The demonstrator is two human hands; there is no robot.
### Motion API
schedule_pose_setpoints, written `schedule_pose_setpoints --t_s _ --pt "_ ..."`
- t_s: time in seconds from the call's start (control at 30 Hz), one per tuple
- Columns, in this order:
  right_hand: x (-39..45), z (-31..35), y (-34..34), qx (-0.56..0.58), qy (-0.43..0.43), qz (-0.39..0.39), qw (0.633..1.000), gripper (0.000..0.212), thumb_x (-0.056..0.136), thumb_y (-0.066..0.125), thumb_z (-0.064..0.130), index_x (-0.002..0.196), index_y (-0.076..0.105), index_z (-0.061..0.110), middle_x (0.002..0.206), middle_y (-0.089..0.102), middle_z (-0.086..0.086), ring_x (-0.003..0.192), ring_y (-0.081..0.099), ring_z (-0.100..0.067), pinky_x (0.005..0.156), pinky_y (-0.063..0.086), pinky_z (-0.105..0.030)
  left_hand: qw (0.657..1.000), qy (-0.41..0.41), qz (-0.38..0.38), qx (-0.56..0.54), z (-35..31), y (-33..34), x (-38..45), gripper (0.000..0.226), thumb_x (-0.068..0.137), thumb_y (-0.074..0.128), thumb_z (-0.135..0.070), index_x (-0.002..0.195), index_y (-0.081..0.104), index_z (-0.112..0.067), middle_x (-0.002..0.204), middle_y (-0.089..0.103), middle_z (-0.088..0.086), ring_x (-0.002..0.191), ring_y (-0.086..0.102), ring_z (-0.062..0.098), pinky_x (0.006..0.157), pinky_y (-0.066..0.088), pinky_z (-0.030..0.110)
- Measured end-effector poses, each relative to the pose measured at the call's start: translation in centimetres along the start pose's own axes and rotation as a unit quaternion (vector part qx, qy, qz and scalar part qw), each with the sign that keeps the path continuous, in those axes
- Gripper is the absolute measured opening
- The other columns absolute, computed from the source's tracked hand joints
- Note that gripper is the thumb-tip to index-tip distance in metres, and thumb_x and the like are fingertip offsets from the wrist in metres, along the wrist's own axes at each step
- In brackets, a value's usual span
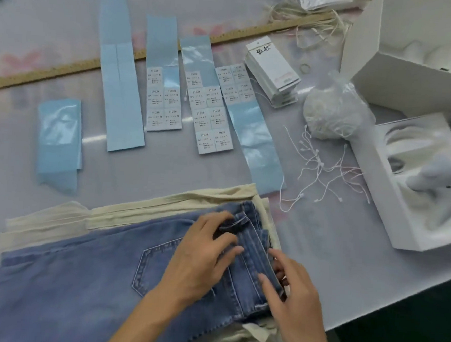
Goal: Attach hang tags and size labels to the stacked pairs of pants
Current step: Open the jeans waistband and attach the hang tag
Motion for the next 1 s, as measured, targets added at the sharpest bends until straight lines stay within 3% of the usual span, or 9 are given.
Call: schedule_pose_setpoints --t_s 0.1,0.17,0.23,0.33,0.57,0.7,0.8,0.9,1.0 --pt "-1.9 1.2 -0.8 0.008 -0.055 -0.031 0.998 0.05 0.081 0.083 0.008 0.122 0.065 0.032 0.1 0.058 0.02 0.091 0.06 -0.001 0.079 0.047 -0.009 0.978 -0.132 -0.035 -0.156 0.2 -1.9 -0.1 0.025 0.102 0.047 -0.051 0.119 0.056 -0.035 0.1 0.062 -0.015 0.081 0.062 0.012 0.071 0.053 0.033" --pt "-3.2 2.5 -0.6 0.009 -0.111 -0.023 0.994 0.037 0.085 0.077 0.01 0.116 0.067 0.028 0.101 0.06 0.015 0.094 0.059 -0.005 0.081 0.051 -0.02 0.979 -0.154 0.012 -0.133 -0.1 -2.6 1.1 0.033 0.1 0.038 -0.062 0.122 0.054 -0.044 0.082 0.062 -0.016 0.069 0.059 0.011 0.063 0.051 0.038" --pt "-4.5 3.8 0.1 -0.001 -0.166 0.008 0.986 0.025 0.087 0.072 0.01 0.109 0.069 0.022 0.099 0.063 0.011 0.094 0.058 -0.007 0.081 0.054 -0.027 0.992 -0.069 0.107 -0.004 -1.6 -2.5 2.8 0.036 0.098 0.043 -0.063 0.108 0.067 -0.039 0.079 0.062 -0.018 0.077 0.055 0.008 0.072 0.049 0.04" --pt "-5.8 5.0 0.7 -0.033 -0.232 0.039 0.971 0.02 0.085 0.073 0.001 0.099 0.074 0.015 0.093 0.069 0.006 0.088 0.062 -0.014 0.094 0.053 -0.036 0.961 -0.004 0.26 0.097 -3.5 -1.1 4.1 0.031 0.095 0.053 -0.062 0.092 0.071 -0.037 0.079 0.063 -0.017 0.074 0.053 0.003 0.075 0.04 0.034" --pt "-7.8 3.3 -0.7 -0.024 -0.217 0.054 0.975 0.025 0.089 0.071 0.004 0.112 0.076 0.014 0.113 0.071 0.005 0.108 0.065 -0.01 0.107 0.048 -0.04 0.87 -0.032 0.4 0.286 -3.1 1.2 1.8 0.06 0.077 0.054 -0.086 0.114 0.062 -0.04 0.095 0.069 -0.01 0.09 0.065 0.017 0.062 0.039 0.032" --pt "-8.8 4.0 -0.8 -0.052 -0.244 0.055 0.967 0.023 0.086 0.073 0.007 0.107 0.079 0.016 0.116 0.073 0.006 0.113 0.066 -0.008 0.105 0.051 -0.041 0.896 0.022 0.363 0.253 -3.8 1.3 0.6 0.04 0.091 0.052 -0.068 0.099 0.066 -0.032 0.096 0.059 -0.011 0.095 0.059 0.016 0.075 0.048 0.037" --pt "-8.7 4.9 -1.2 -0.071 -0.261 0.04 0.962 0.024 0.087 0.069 0.009 0.106 0.078 0.021 0.114 0.072 0.012 0.112 0.065 -0.005 0.102 0.051 -0.042 0.917 -0.053 0.359 0.164 -2.5 0.4 0.0 0.041 0.095 0.046 -0.061 0.08 0.06 -0.026 0.076 0.063 -0.008 0.075 0.059 0.013 0.072 0.053 0.039" --pt "-8.9 5.5 -1.0 -0.016 -0.266 0.054 0.962 0.025 0.093 0.062 0.001 0.112 0.075 0.011 0.11 0.071 0.003 0.106 0.065 -0.017 0.094 0.051 -0.036 0.895 -0.085 0.418 0.128 -2.4 -0.1 -0.8 0.043 0.086 0.045 -0.08 0.111 0.058 -0.047 0.088 0.067 -0.018 0.083 0.062 0.007 0.074 0.055 0.034" --pt "-8.9 5.4 -0.6 0.029 -0.241 0.063 0.968 0.022 0.091 0.067 -0.005 0.11 0.074 0.004 0.106 0.068 -0.005 0.101 0.061 -0.02 0.092 0.05 -0.03 0.876 -0.014 0.449 0.174 -4.2 0.7 -1.0 0.058 0.08 0.045 -0.088 0.12 0.053 -0.048 0.106 0.067 -0.017 0.094 0.064 0.011 0.076 0.054 0.034"
Point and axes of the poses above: each hand's wrist, its own x-axis towards the middle knuckle, its own y-axis out of the palm, z = x × y, the point moved 7 cm from there along x, towards the middle knuckle
